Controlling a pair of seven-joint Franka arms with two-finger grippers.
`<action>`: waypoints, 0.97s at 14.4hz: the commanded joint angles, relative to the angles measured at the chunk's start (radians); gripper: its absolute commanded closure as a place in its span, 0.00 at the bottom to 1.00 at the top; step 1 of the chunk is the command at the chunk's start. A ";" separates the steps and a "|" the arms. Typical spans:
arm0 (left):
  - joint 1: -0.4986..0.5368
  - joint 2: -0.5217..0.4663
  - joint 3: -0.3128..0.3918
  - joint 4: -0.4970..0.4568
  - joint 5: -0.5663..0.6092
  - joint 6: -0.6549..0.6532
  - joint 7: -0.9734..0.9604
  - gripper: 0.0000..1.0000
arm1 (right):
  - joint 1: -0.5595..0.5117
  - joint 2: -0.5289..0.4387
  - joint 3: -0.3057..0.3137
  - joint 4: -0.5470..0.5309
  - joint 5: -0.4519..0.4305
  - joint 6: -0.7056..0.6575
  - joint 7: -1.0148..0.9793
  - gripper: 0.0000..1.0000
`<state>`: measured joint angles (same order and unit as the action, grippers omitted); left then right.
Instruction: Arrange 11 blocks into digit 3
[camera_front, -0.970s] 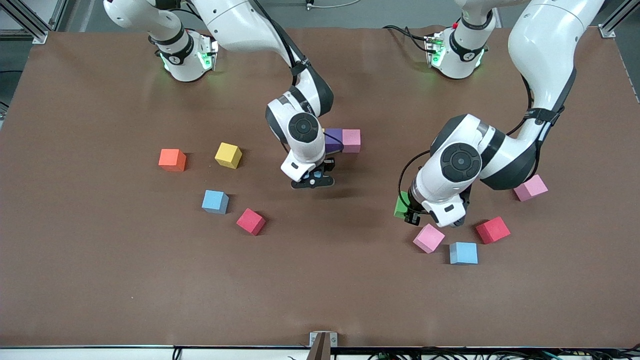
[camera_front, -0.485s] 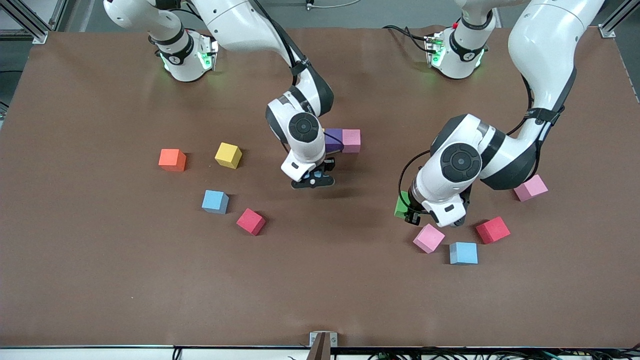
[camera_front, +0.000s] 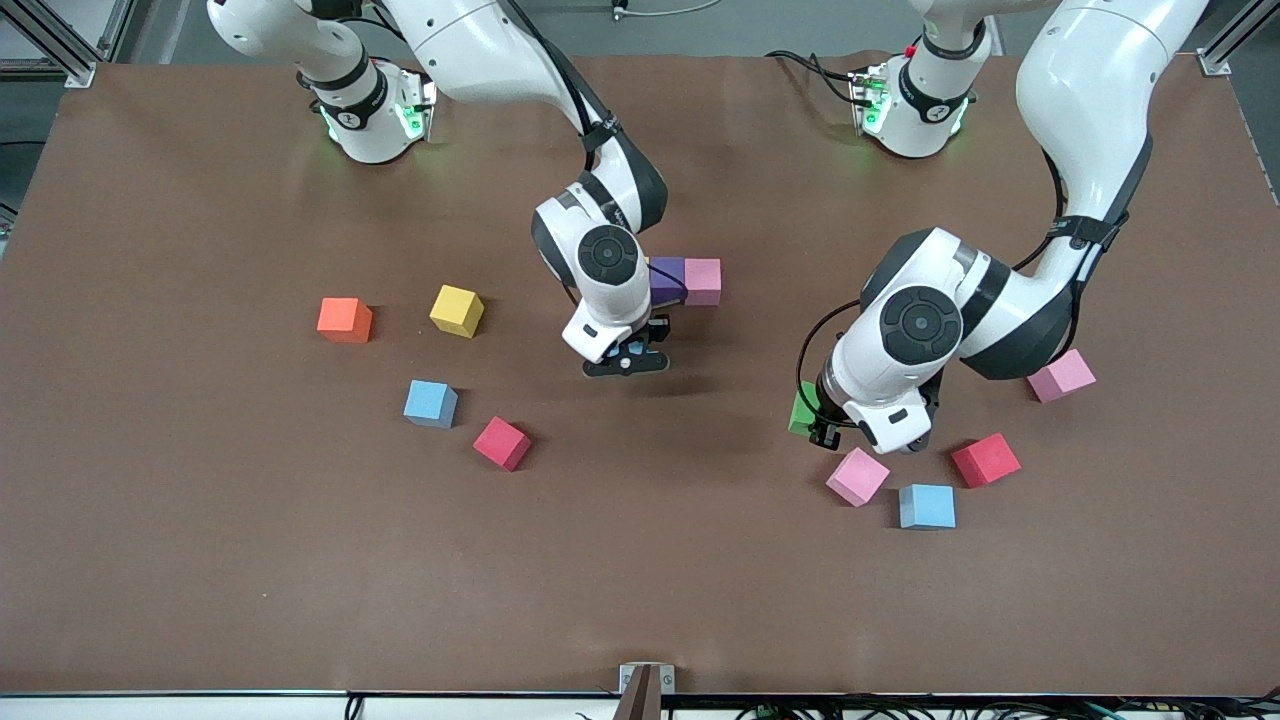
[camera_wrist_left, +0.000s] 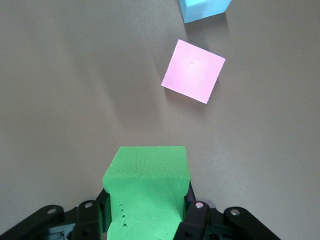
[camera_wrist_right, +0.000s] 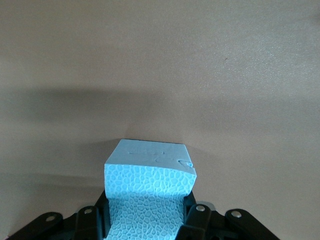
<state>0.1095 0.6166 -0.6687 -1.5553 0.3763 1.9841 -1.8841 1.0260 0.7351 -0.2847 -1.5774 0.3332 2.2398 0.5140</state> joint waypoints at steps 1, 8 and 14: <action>-0.001 -0.021 -0.005 -0.008 0.004 -0.041 -0.018 0.85 | 0.009 -0.019 -0.005 -0.024 -0.017 0.000 0.008 0.00; -0.017 -0.012 -0.005 -0.005 0.003 -0.028 -0.114 0.85 | 0.008 -0.025 -0.007 -0.023 -0.017 -0.003 0.001 0.00; -0.073 0.048 -0.005 -0.009 0.004 0.065 -0.344 0.85 | -0.040 -0.149 -0.011 -0.003 -0.016 -0.162 -0.057 0.00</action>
<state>0.0494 0.6474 -0.6729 -1.5632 0.3763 2.0179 -2.1701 1.0192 0.6831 -0.3024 -1.5529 0.3331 2.1432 0.4971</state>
